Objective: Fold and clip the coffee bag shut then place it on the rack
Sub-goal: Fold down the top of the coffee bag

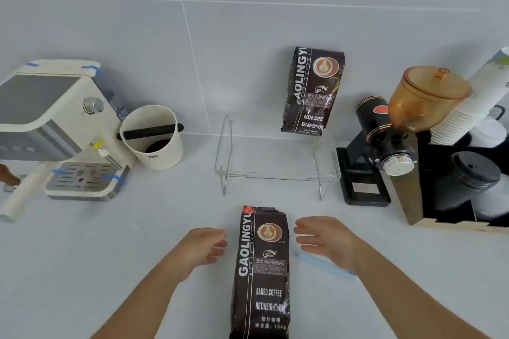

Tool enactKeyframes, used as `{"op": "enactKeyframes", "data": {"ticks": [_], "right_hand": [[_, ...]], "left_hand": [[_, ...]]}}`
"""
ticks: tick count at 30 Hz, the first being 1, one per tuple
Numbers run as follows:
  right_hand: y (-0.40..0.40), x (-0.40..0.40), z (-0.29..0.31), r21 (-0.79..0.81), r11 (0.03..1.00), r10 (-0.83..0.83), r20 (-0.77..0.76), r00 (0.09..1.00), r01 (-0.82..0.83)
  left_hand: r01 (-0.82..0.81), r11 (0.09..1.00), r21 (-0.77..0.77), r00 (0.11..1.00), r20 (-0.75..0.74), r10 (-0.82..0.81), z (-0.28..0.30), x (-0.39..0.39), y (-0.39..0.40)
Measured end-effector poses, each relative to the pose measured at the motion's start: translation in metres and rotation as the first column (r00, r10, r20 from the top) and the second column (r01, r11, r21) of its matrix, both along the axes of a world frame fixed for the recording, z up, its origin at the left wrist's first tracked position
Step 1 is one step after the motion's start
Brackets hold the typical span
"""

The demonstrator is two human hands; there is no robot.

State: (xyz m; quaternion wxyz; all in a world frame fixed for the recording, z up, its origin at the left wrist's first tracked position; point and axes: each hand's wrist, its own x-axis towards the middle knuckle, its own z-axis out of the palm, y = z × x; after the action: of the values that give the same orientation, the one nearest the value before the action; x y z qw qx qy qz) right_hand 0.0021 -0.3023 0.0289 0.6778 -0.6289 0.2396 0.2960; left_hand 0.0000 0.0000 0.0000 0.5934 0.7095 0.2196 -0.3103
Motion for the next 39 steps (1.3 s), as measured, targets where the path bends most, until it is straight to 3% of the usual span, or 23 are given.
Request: {"op": "enactKeyframes", "data": {"ticks": [5,12,24,29,34,39], "right_hand": [[0.013,-0.004,-0.02,-0.001,0.999,-0.045,-0.088,0.995,0.045],[0.026,0.002,-0.028,0.01,1.0,-0.005,-0.092,0.996,0.006],[0.042,0.01,-0.031,-0.056,0.998,0.015,-0.039,0.999,-0.017],[0.049,0.011,-0.026,-0.105,0.994,-0.006,0.054,0.999,0.011],[0.054,0.003,-0.01,-0.255,0.966,0.025,0.237,0.971,0.037],[0.056,-0.014,0.023,-0.18,0.983,0.029,0.383,0.923,0.044]], "left_hand": [[-0.097,0.994,-0.047,0.994,-0.051,0.095,-0.01,0.005,-0.016],[-0.034,0.993,-0.116,0.999,-0.044,0.029,-0.009,0.014,-0.043],[-0.171,0.975,-0.14,0.985,-0.041,0.167,-0.011,0.021,-0.054],[-0.226,0.96,-0.166,0.974,-0.005,0.228,-0.001,0.021,-0.052],[-0.245,0.948,-0.205,0.959,0.095,0.268,0.022,0.014,-0.051],[-0.246,0.921,-0.303,0.926,0.206,0.315,0.053,-0.006,-0.047]]}}
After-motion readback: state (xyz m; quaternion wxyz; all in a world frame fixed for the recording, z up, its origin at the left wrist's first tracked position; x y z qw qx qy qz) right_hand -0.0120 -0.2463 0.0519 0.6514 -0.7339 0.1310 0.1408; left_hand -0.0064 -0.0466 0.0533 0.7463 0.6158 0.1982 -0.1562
